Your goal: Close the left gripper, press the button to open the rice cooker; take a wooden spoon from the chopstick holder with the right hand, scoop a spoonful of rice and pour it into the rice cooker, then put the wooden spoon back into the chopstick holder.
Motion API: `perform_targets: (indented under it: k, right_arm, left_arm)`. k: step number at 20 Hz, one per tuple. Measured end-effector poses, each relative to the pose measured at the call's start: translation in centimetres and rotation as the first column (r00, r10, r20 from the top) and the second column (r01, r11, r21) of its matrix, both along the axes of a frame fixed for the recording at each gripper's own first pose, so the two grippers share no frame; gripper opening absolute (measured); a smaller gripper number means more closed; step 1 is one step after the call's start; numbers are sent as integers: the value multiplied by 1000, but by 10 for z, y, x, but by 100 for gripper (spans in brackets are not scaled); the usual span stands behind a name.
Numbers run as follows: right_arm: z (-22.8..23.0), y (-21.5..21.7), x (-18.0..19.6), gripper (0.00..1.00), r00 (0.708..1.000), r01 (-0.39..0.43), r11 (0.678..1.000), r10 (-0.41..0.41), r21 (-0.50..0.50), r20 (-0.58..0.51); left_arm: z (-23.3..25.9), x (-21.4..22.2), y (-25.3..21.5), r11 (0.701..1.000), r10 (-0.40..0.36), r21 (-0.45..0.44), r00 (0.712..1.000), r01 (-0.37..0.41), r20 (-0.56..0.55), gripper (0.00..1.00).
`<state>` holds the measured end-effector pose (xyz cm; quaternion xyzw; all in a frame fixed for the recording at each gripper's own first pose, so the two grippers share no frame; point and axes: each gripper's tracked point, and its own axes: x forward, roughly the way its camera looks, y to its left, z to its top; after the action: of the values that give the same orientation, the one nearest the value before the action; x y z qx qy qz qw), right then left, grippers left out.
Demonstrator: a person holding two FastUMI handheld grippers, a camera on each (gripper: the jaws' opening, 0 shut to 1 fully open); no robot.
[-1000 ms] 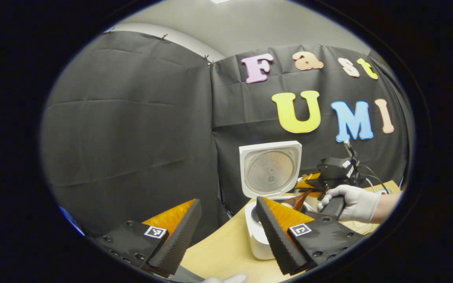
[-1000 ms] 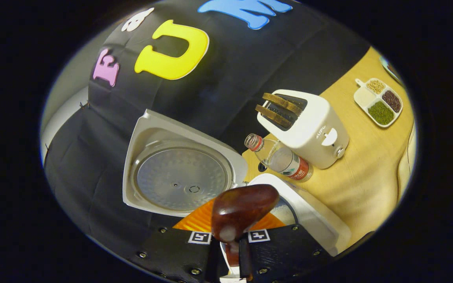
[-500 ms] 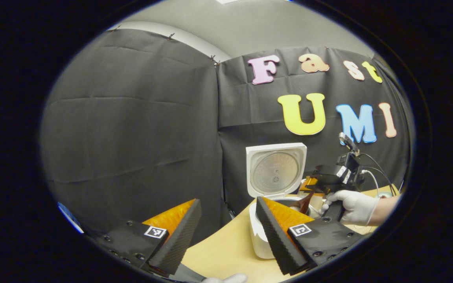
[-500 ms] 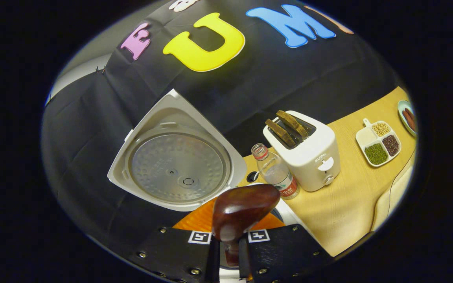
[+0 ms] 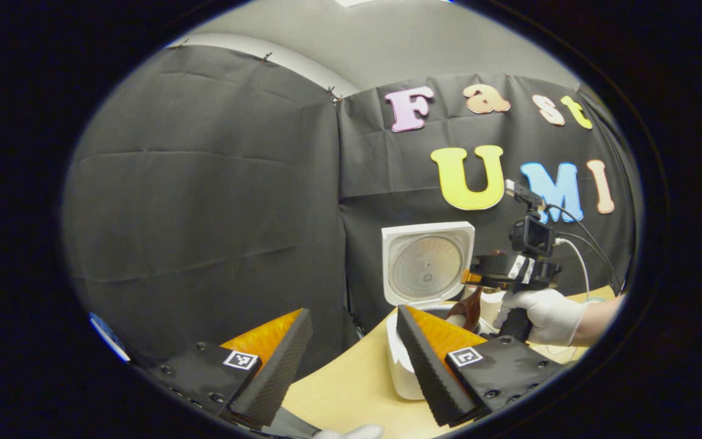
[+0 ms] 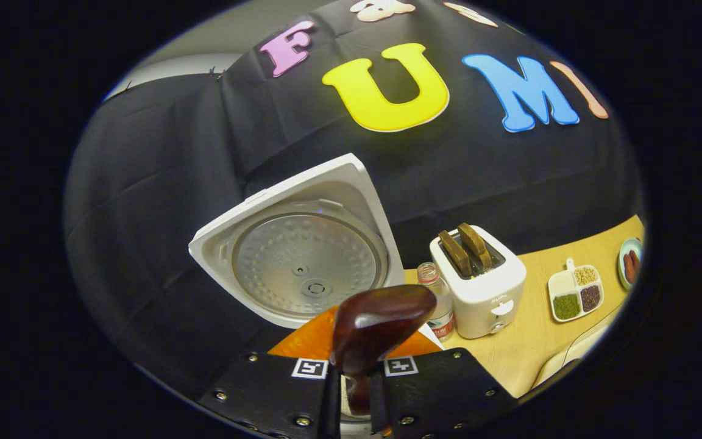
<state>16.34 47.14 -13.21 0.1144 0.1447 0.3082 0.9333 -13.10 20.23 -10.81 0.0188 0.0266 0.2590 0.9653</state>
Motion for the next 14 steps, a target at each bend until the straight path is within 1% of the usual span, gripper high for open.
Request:
perform_targets:
  k: [2,3,7,8,9,10,12,14]
  right_arm:
    - [3,3,-6,19,998,-7,998,11,-59,61]
    - [2,7,-7,19,997,-15,997,21,-76,75]
    - [-2,11,-9,18,993,-10,989,28,-146,117]
    - [-1,11,-10,19,990,-11,987,34,-162,140]
    - [-2,13,-11,19,987,-13,985,40,-175,154]
    - [-2,14,-11,19,985,-16,982,48,-186,166]
    - [-3,18,-11,19,979,-21,977,63,-212,196]
    - [-4,21,-14,19,968,-22,968,83,-251,237]
  left_arm:
    - [1,-2,-1,1000,0,7,1000,0,1,97]
    - [0,-3,0,1000,3,7,1000,-3,1,99]
    - [-2,-6,0,1000,7,7,1000,-7,-1,99]
    - [-2,-7,1,1000,9,8,1000,-9,-1,97]
    - [-3,-8,0,1000,8,3,1000,-8,-3,97]
    - [-5,-7,0,1000,8,-1,1000,-8,-5,99]
    - [-7,-7,0,1000,11,-2,1000,-11,-8,99]
    - [-8,-5,0,1000,10,0,1000,-10,-9,97]
